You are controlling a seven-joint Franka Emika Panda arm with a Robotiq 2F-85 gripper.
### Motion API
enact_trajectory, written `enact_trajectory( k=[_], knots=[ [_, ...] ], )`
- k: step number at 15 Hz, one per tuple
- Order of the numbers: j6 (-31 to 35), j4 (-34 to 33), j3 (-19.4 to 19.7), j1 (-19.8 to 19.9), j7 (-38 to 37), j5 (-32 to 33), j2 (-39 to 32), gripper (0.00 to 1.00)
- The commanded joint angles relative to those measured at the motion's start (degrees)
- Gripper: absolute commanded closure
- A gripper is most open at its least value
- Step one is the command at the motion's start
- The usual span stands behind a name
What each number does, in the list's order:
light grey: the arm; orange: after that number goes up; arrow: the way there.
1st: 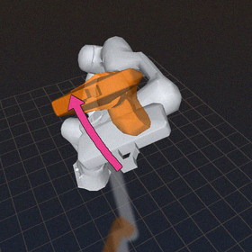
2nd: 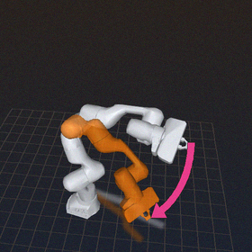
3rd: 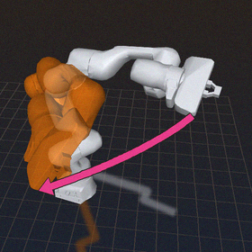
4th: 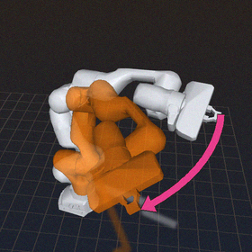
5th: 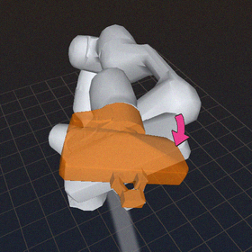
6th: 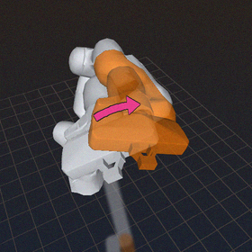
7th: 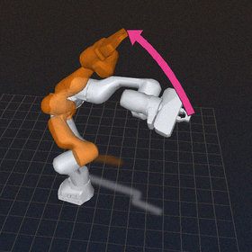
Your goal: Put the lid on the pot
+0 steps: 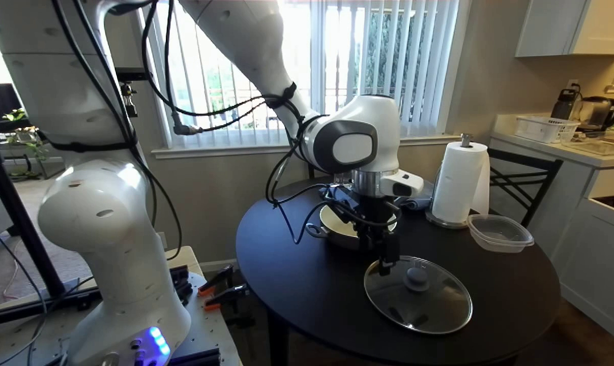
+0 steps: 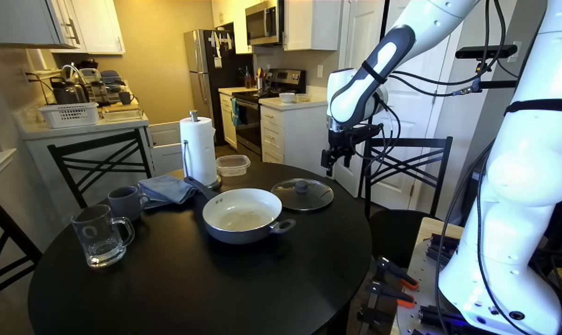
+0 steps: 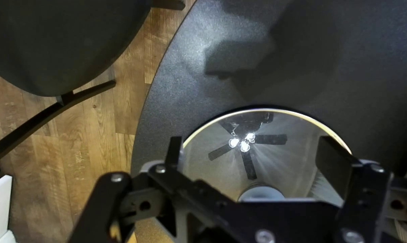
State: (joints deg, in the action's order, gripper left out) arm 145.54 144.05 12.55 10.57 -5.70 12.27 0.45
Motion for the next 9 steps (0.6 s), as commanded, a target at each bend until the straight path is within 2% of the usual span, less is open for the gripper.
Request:
enact_trajectory(
  k=[1, 3, 5, 9],
  knots=[
    [-0.1, -0.1, -0.4, 0.4, 0.0, 0.0, 0.0, 0.00],
    [-0.1, -0.1, -0.4, 0.4, 0.0, 0.0, 0.0, 0.00],
    [0.5, -2.2, -0.6, 0.2, -1.2, -0.1, -2.8, 0.00],
    [-0.4, -9.8, -0.7, 0.2, 1.4, -6.4, -10.3, 0.00]
  ],
)
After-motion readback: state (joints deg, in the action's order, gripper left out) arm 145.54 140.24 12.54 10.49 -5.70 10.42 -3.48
